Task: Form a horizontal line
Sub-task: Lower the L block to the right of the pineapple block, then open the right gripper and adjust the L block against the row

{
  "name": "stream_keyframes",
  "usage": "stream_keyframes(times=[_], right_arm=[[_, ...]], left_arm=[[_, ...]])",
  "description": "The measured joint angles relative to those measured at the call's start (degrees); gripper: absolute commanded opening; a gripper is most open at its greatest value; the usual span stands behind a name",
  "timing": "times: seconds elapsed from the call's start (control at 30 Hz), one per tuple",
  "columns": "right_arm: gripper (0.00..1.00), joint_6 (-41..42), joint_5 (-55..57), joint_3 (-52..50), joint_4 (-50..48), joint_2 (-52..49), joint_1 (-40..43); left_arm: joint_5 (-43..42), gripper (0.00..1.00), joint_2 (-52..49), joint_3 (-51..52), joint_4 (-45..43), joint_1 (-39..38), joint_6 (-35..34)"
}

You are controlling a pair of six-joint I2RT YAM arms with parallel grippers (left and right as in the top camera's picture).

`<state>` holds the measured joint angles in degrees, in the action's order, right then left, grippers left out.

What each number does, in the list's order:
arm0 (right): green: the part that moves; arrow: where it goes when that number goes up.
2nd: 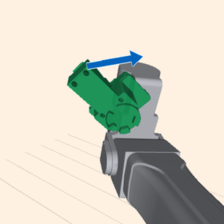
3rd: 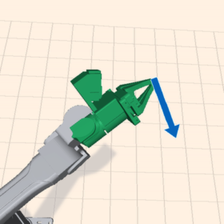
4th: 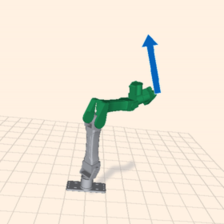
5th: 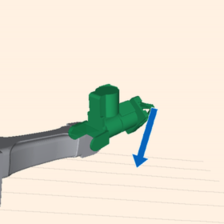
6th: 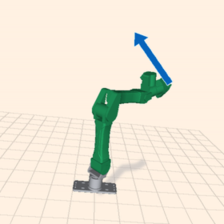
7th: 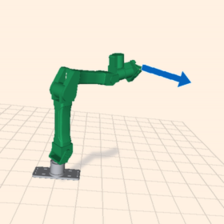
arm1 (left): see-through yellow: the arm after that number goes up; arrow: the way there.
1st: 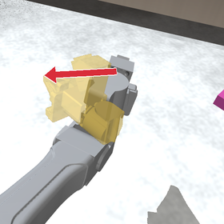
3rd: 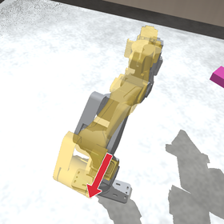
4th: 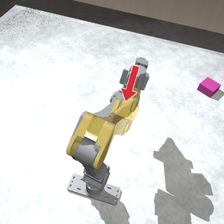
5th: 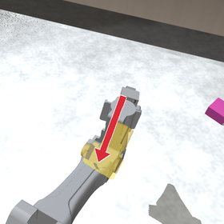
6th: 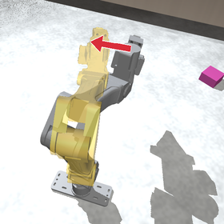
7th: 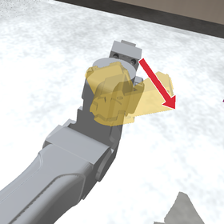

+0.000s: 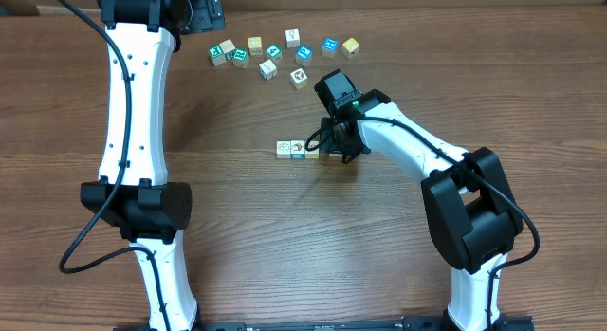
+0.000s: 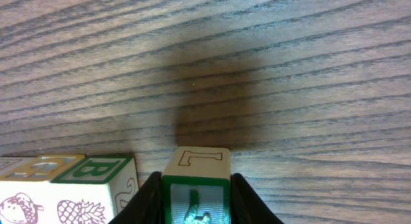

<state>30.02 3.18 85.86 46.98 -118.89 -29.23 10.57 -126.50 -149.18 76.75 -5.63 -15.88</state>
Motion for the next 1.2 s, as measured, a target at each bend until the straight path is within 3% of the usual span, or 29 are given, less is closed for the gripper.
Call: stream_keyframes(times=[0.1, 0.27, 0.63, 1.03, 1.2], right_arm=[[0.26, 0.0, -0.1, 0.0, 0.2, 0.0, 0.0], [0.39, 0.0, -1.0, -0.1, 0.2, 0.0, 0.0], [0.45, -0.2, -0.2, -0.1, -2.9, -0.3, 0.0], [0.43, -0.2, 7.2, -0.1, -5.8, -0.3, 0.1], [0.3, -0.2, 9.5, -0.1, -5.6, -0.4, 1.3]], left_arm=[[0.0, 1.0, 0.0, 0.0, 0.0, 0.0, 0.0], [0.0, 1.0, 0.0, 0.0, 0.0, 0.0, 0.0], [0.0, 1.0, 0.0, 0.0, 0.0, 0.0, 0.0], [0.0, 1.0, 0.0, 0.0, 0.0, 0.0, 0.0], [0.0, 1.0, 0.0, 0.0, 0.0, 0.0, 0.0]])
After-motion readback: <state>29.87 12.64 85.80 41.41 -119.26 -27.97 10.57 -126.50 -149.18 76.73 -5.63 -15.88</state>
